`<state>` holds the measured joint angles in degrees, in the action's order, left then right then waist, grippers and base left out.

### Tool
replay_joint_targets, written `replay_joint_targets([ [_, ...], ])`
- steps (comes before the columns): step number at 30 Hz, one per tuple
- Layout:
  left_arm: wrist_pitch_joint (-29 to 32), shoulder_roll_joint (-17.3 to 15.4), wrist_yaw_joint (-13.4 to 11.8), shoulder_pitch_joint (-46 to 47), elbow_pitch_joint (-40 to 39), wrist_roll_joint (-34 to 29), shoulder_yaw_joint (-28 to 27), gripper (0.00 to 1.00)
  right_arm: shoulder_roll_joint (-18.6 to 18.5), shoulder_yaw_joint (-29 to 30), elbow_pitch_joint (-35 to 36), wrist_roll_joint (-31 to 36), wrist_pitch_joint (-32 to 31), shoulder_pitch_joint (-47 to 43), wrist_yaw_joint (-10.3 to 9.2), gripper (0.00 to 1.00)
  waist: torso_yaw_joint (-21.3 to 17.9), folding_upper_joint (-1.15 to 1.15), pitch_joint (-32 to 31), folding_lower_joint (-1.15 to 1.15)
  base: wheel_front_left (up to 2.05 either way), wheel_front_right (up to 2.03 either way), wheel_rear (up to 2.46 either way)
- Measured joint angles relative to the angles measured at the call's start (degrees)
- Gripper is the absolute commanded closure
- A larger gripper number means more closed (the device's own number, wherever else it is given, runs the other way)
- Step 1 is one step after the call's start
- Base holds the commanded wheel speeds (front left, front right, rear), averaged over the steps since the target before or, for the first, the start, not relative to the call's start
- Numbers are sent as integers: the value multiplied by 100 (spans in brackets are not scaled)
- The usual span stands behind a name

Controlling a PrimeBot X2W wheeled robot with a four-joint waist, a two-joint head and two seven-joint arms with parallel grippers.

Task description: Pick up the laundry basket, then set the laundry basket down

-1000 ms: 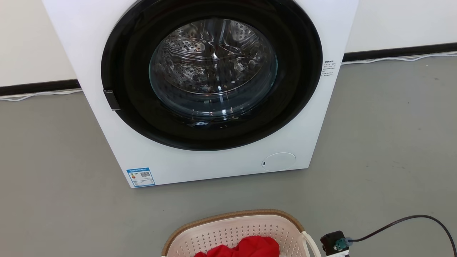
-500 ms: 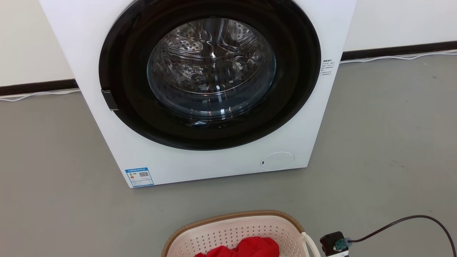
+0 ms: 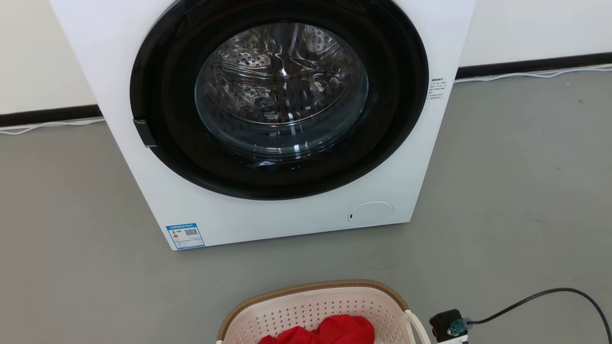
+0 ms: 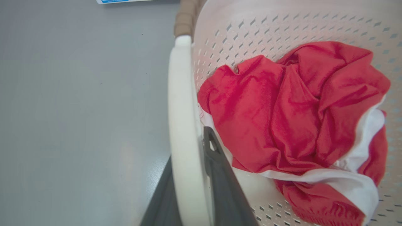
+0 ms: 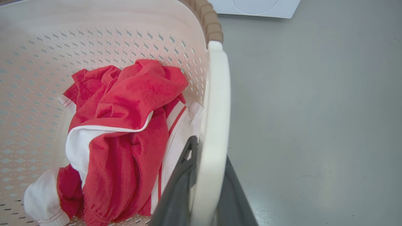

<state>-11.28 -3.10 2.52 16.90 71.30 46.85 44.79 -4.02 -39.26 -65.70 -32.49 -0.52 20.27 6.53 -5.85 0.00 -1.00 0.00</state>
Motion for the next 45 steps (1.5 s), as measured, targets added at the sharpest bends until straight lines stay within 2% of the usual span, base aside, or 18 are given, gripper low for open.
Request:
replay_joint_targets([
  [13,-84,-16,0,494,90,62,100,100,-9,21,7,-33,187,353,0,100,4,0,478,0,0,0,0],
  [26,-293,-272,24,1827,-70,46,-67,100,-9,285,109,344,1076,1400,-1,100,85,0,1879,0,0,0,0],
  [37,-342,-505,10,2921,-638,-178,-439,100,-5,1107,34,1137,1424,2592,0,100,247,0,3395,0,0,0,0],
  [45,-342,-590,2,3173,-832,-442,-681,100,21,1756,183,1682,1432,2820,8,100,345,0,4145,0,0,0,0],
])
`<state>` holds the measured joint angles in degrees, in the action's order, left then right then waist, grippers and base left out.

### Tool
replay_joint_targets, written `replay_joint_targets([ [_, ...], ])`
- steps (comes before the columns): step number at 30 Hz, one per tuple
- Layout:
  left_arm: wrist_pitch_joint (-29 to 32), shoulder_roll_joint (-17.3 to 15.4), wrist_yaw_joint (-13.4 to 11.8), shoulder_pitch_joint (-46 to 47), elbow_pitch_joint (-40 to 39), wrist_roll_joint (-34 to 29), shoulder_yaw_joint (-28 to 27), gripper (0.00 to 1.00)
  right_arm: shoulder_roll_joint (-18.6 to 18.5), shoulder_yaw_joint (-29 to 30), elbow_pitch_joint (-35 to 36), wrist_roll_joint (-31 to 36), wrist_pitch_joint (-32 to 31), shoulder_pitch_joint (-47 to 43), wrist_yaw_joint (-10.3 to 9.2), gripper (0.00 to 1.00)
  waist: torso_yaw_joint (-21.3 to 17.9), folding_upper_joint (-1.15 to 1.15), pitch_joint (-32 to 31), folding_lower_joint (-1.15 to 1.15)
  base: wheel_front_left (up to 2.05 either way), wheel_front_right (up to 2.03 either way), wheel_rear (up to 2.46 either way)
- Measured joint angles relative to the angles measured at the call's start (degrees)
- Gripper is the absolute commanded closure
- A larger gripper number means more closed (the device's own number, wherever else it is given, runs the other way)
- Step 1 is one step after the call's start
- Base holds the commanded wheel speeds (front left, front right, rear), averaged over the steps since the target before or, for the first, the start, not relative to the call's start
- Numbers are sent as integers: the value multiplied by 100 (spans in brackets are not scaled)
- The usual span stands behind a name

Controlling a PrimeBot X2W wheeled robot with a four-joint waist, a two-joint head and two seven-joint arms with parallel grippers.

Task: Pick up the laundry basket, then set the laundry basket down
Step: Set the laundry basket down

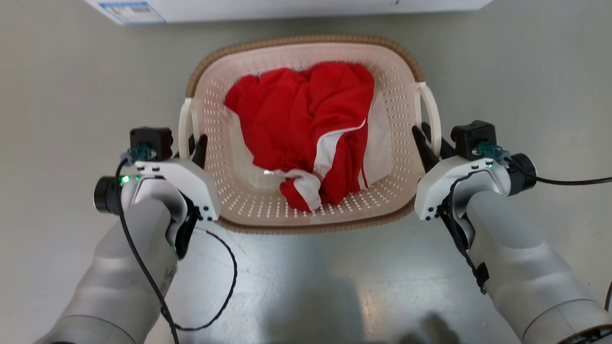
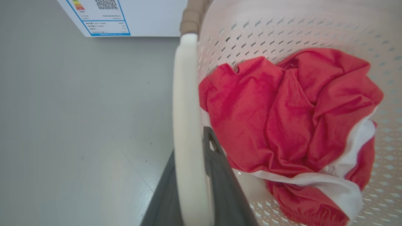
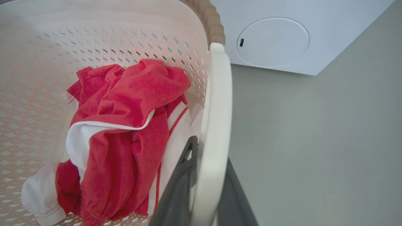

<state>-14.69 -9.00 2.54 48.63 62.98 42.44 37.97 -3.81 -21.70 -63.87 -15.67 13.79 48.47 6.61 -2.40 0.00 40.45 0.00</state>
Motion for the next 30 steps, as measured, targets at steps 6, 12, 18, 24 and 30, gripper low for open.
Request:
replay_joint_targets([
  [6,2,-16,3,159,-151,-211,-192,100,4,407,200,330,13,23,0,100,25,0,402,0,0,0,0],
  [12,4,-16,23,381,-222,-405,-378,100,27,713,313,530,40,148,1,100,19,0,691,0,0,0,0],
  [18,4,16,59,468,-270,-632,-515,100,42,1028,356,816,42,228,4,100,41,0,873,0,0,0,0],
  [24,4,38,100,524,-315,-784,-671,100,59,1218,390,932,43,246,40,100,74,0,1052,0,0,0,0],
  [30,4,73,110,583,-335,-971,-835,100,59,1313,392,1039,43,353,45,100,79,0,1160,0,0,0,0],
])
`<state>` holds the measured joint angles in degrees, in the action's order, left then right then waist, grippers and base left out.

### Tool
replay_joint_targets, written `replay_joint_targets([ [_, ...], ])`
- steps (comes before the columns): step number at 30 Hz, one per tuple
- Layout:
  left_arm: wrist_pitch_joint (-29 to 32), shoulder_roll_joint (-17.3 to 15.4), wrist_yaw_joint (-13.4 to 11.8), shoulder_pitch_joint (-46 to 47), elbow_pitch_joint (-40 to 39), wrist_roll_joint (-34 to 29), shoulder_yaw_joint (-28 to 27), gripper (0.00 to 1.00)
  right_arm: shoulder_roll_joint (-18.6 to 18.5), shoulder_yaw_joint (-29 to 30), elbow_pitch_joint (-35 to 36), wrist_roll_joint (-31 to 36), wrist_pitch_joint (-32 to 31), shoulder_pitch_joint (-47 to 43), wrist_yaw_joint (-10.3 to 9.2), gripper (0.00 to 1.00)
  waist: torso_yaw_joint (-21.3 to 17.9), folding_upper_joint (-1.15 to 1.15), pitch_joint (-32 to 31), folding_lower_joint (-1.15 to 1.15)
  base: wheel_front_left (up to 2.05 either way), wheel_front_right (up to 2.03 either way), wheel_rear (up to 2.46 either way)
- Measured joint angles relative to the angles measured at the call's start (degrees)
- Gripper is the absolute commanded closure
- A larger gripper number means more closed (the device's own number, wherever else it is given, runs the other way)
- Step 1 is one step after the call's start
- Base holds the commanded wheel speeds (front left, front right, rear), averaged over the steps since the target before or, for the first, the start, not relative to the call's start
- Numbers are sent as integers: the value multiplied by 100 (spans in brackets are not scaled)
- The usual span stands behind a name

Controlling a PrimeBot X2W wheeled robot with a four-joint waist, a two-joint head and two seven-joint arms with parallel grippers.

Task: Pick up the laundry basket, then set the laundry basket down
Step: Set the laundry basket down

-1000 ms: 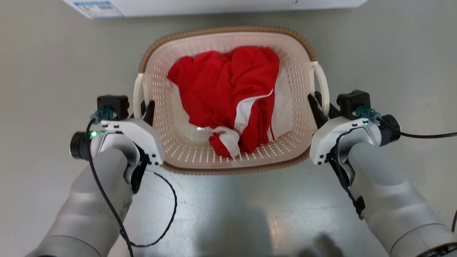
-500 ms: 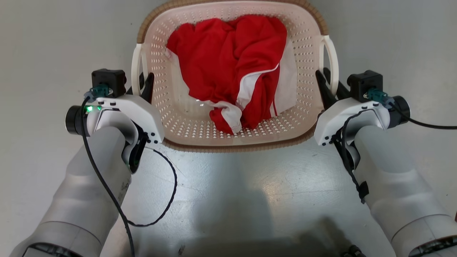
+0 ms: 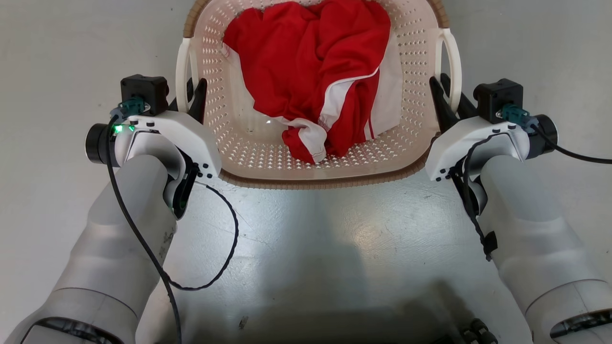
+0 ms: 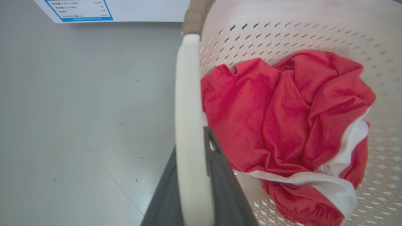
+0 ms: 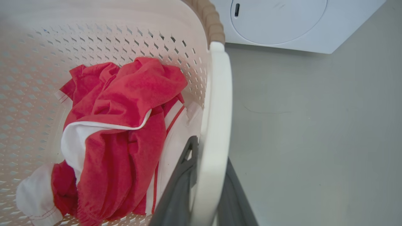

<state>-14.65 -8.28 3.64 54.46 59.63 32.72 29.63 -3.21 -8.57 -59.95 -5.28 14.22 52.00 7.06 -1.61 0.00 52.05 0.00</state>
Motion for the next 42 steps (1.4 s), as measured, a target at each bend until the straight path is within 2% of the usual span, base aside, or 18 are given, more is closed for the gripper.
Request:
replay_joint_targets([
  [26,-1,164,167,59,266,-450,-433,100,15,160,-79,-11,0,4,2,100,-55,0,93,0,0,0,0],
  [27,-1,192,160,76,336,-448,-476,100,25,226,-74,-41,-1,4,3,57,-56,0,97,0,0,0,0],
  [28,-5,214,132,107,385,-463,-479,100,23,234,-152,-22,0,20,10,0,-53,0,99,0,0,0,0],
  [29,1,240,88,155,502,-466,-474,0,24,253,-186,45,0,18,22,0,-54,0,98,0,0,0,0],
  [31,1,255,15,233,751,-465,-506,0,-54,417,-142,141,14,35,21,0,-40,0,105,0,0,0,0],
  [42,1,321,15,254,907,-464,-520,0,-60,489,54,175,15,34,23,0,-44,0,75,0,0,0,0],
])
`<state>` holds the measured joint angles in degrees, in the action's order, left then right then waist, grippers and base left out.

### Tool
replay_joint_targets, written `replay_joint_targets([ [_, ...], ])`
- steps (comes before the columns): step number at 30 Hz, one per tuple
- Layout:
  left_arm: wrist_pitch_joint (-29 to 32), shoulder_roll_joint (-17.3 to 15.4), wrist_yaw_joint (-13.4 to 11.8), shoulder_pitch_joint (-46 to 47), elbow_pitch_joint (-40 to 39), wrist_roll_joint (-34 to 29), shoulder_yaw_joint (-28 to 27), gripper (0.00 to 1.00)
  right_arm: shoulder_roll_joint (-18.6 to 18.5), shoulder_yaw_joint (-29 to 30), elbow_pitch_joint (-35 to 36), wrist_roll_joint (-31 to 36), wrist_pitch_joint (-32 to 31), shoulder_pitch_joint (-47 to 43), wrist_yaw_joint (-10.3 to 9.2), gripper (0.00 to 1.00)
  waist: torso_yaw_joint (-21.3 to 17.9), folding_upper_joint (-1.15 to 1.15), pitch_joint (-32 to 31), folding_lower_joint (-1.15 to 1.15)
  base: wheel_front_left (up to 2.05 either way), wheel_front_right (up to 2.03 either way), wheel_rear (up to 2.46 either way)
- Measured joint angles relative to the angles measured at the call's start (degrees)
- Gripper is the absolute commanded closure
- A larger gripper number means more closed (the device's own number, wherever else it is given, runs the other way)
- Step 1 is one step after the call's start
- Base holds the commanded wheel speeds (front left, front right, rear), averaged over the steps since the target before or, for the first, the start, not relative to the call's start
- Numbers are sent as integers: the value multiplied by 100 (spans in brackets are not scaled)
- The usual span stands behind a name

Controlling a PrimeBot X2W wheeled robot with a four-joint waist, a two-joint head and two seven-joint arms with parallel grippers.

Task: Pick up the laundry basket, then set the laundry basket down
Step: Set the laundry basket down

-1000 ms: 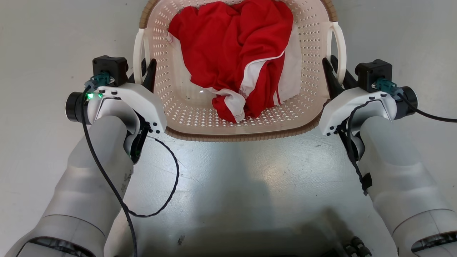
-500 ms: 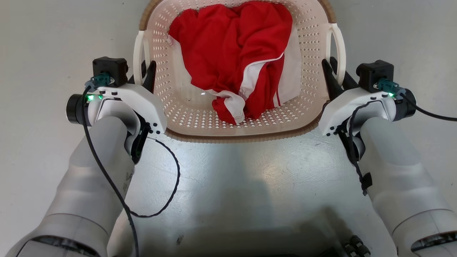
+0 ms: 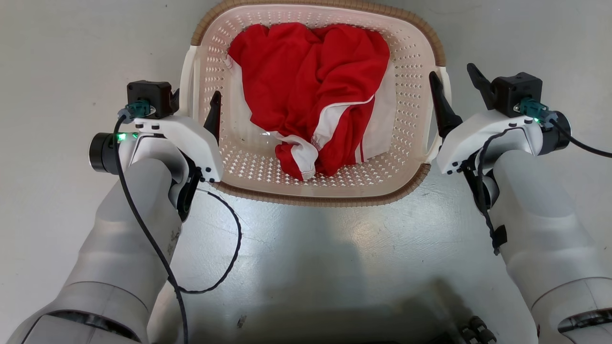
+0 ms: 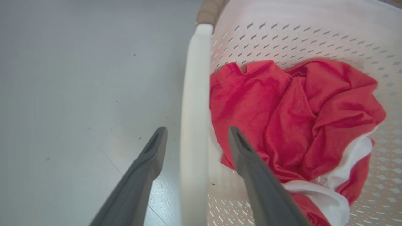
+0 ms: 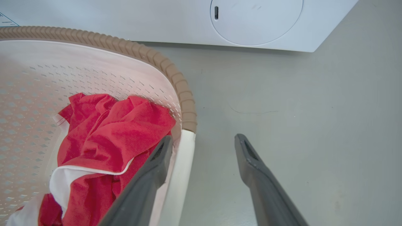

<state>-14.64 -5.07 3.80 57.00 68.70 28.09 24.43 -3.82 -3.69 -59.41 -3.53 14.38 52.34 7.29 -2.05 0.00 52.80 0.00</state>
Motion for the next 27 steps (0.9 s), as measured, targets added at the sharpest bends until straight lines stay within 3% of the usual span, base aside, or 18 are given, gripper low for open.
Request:
replay_joint_targets([
  [27,-1,85,1,-5,-31,-53,-107,0,-1,-30,88,-75,0,-68,0,0,42,0,-365,0,0,0,0],
])
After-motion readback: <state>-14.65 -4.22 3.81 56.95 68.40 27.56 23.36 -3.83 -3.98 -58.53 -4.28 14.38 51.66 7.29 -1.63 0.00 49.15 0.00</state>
